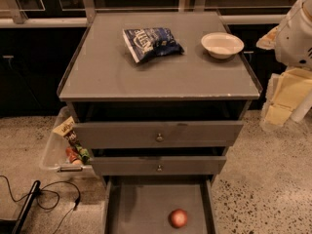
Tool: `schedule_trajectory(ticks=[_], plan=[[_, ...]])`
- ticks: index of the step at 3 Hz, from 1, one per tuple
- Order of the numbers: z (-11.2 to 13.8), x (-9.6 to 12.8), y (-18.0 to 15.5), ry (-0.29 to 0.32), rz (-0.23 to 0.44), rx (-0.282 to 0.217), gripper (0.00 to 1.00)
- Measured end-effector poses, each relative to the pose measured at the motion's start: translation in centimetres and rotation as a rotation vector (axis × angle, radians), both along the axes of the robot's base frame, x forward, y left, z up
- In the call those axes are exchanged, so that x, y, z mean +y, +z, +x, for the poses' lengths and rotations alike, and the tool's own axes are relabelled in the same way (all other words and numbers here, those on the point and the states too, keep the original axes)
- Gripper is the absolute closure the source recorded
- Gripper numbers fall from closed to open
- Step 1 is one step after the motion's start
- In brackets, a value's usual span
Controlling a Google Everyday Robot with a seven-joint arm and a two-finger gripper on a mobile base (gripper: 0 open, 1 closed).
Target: Pick apple from bottom drawer and place on counter
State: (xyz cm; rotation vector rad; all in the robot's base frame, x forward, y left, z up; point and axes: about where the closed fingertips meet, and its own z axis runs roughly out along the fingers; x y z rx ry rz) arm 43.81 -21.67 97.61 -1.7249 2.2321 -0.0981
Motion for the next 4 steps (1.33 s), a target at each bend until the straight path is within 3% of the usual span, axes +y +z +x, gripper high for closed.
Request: schedule_trajectory(ticks=[2,3,4], plan=[[0.4,0.3,-1.0,-0.01,-0.003,0.003,0.0],[0.8,1.6,-6.3,-0.003,0.027,0.042,0.0],[-0.3,3.0,-14.0,0.032,0.071,0.072,0.0]])
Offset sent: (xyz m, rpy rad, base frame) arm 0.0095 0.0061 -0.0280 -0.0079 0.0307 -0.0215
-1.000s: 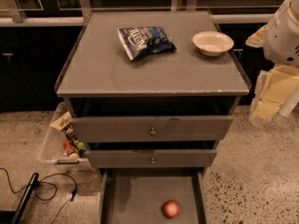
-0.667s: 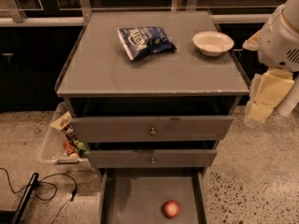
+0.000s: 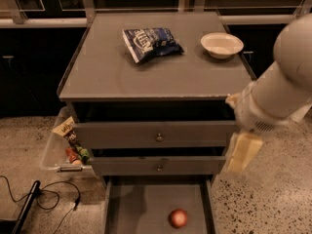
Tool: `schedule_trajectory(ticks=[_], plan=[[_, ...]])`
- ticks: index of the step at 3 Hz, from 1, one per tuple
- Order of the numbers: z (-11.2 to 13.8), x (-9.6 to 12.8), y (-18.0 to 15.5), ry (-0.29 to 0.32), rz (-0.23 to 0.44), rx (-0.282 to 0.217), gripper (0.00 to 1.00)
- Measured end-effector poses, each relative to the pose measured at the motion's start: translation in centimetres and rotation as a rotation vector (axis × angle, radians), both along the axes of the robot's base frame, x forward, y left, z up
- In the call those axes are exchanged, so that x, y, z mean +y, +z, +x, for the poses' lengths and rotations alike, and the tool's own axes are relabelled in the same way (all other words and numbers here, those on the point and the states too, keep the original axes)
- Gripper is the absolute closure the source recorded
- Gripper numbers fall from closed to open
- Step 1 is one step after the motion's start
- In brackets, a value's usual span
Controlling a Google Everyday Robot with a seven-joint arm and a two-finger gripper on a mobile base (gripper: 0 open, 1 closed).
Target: Pick apple from bottom drawer and place on counter
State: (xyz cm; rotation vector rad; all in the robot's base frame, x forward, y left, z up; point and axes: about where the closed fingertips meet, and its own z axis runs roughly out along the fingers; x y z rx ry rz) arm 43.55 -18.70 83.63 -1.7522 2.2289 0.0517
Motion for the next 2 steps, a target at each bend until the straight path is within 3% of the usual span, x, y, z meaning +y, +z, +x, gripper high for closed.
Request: schedule_trajectory(ticks=[1,2], plan=[[-4.0,-0.01,-10.13,0.048,0.045,-0.001,0.0],[-3.99,0.0,-10.12,0.048,0.045,-0.001,0.0]])
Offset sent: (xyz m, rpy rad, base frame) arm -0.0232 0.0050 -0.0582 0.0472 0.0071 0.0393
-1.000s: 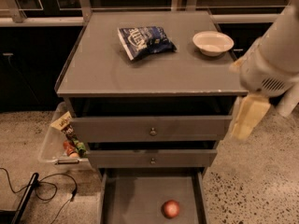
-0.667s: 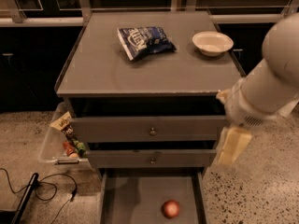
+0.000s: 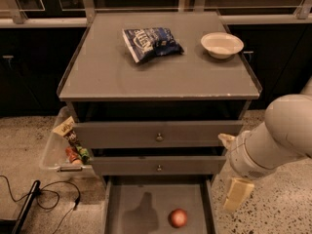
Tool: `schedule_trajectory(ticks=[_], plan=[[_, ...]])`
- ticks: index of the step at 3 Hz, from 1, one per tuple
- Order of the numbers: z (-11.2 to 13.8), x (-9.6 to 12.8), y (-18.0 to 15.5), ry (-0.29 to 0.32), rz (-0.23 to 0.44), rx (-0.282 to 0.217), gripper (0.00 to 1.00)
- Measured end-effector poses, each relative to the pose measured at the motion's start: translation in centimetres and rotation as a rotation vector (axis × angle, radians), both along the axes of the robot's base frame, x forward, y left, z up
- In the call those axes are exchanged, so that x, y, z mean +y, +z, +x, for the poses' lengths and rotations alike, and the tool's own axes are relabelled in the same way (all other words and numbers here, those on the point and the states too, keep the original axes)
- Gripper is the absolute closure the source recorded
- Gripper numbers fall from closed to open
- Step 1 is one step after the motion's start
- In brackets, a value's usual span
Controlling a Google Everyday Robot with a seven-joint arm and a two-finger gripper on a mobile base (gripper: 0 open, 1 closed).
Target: Pick apple from bottom drawer and place on counter
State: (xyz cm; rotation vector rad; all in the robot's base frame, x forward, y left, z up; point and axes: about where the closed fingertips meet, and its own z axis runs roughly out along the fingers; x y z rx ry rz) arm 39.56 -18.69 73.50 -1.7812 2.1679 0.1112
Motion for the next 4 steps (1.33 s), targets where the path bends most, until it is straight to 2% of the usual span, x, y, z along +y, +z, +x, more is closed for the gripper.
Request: schedule_trajectory(ticks=[1,2,3,4], plan=[[-0.6,0.5,-3.5,-0.004,0.053,0.014,0.0],[-2.5,1.2,-10.0,-0.011,0.139,0.054,0.0],[-3.9,2.2,-19.4,-0.034,0.221,0.099,0.0],[-3.1,3.0,-22.5,-0.073,0.272,0.094,0.0]])
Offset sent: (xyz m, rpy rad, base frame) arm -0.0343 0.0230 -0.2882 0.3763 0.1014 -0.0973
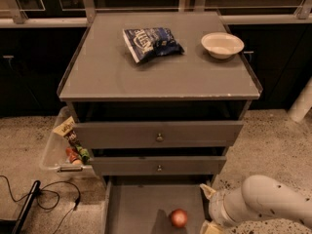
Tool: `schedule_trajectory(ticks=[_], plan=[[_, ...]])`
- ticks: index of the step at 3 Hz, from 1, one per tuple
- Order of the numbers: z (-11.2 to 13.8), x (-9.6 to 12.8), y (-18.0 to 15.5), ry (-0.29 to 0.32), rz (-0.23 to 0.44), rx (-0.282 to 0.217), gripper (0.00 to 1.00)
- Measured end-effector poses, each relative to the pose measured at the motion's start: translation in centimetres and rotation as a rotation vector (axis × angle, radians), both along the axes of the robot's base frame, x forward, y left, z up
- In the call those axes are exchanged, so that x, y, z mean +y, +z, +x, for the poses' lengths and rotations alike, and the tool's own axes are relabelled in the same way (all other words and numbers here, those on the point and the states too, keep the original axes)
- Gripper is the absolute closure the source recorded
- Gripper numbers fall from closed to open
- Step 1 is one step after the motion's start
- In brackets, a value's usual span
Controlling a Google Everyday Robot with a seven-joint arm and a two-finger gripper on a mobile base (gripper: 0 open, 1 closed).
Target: Pick apple from bottom drawer and place on counter
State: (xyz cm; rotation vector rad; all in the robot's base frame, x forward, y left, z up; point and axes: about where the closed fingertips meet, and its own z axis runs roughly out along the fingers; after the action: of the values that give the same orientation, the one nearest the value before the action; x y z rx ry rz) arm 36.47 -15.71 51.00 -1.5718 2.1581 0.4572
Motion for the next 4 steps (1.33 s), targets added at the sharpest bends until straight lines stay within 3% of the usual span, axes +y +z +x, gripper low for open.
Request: schedule_trajectory(ticks=[1,2,4], plan=[[0.0,0.1,-0.6,-0.001,0.012,0.006,0.0],[1.4,0.1,-6.0,-0.002,0.0,0.011,0.0],[8.0,-1.0,-18.0,-0.031,0.055,-0.101,0.0]])
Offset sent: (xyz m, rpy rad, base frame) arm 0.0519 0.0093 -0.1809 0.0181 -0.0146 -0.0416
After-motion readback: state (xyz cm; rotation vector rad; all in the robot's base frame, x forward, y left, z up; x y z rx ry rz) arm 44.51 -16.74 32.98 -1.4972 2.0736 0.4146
